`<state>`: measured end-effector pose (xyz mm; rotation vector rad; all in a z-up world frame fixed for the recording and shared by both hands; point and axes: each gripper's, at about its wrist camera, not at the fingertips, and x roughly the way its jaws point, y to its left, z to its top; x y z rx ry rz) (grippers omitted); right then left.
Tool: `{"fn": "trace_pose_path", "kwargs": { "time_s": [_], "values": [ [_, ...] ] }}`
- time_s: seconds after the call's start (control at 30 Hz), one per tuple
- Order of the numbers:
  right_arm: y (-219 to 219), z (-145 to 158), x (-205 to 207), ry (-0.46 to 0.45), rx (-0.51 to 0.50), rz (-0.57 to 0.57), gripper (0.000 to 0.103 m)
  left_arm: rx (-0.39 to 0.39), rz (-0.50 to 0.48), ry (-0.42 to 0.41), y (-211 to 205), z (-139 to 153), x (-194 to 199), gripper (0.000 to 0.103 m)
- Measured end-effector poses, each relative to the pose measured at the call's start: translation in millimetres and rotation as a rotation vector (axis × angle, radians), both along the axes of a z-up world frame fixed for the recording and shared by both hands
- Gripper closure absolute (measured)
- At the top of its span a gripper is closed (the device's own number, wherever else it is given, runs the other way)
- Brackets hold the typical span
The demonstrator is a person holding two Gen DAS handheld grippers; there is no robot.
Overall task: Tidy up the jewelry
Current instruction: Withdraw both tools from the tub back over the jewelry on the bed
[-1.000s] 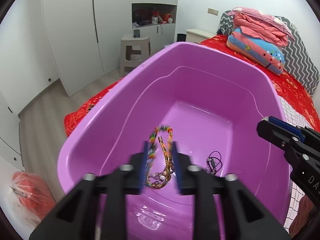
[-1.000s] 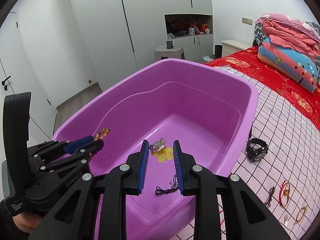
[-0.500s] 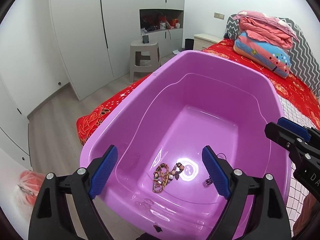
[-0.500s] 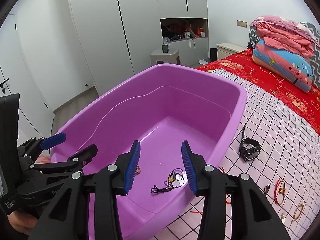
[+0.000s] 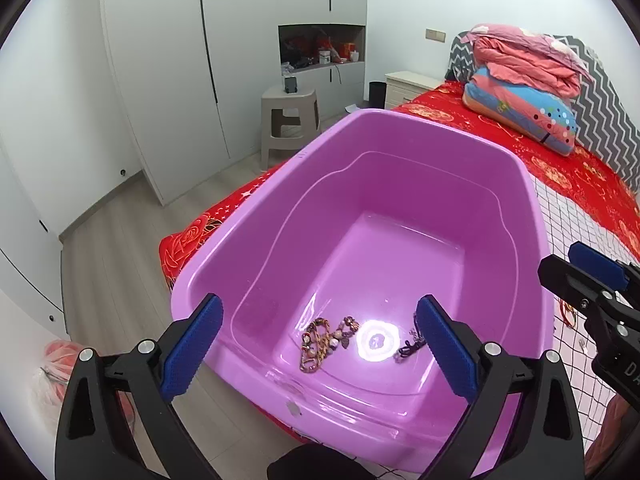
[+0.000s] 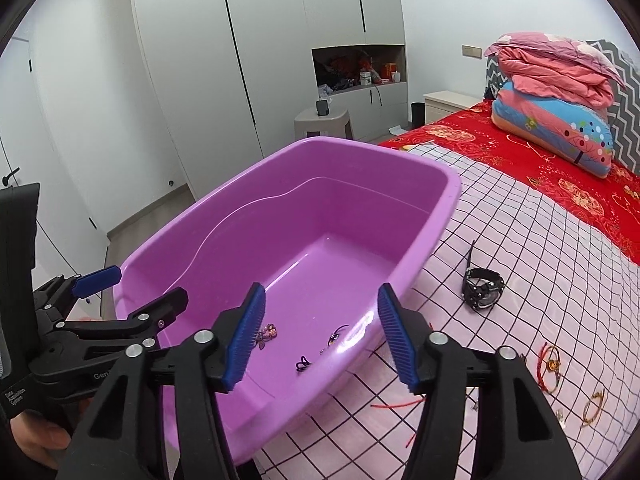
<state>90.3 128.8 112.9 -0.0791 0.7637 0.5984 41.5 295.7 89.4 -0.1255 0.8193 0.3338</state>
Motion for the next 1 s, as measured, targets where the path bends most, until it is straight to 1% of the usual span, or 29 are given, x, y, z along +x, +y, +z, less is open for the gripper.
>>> {"fn": "trace_pose_path", "kwargs": {
  "time_s": [0.07,0.3,0.57,0.73,1.0],
  "values": [
    [-6,2,-3,-0.004,0.004,-0.007,0.040,0.003,-0.008,0.002,-6,1,-2,0.007],
    [-27,0,-13,0.005,0.009,-0.031,0.039,0.007,-0.029,-0.011,-23,6,-11,0.006],
    [-59,-7,-29,0.017,0.023,-0.088,0.038,0.007,-0.104,-0.045,-55,9,-23,0.006],
    [-84,-13,-42,0.029,0.035,-0.132,0.038,-0.012,-0.156,-0.058,-76,14,-29,0.006],
    [-140,-20,-63,0.031,0.054,-0.236,0.038,-0.006,-0.249,-0.090,-117,22,-39,0.006]
  ]
}}
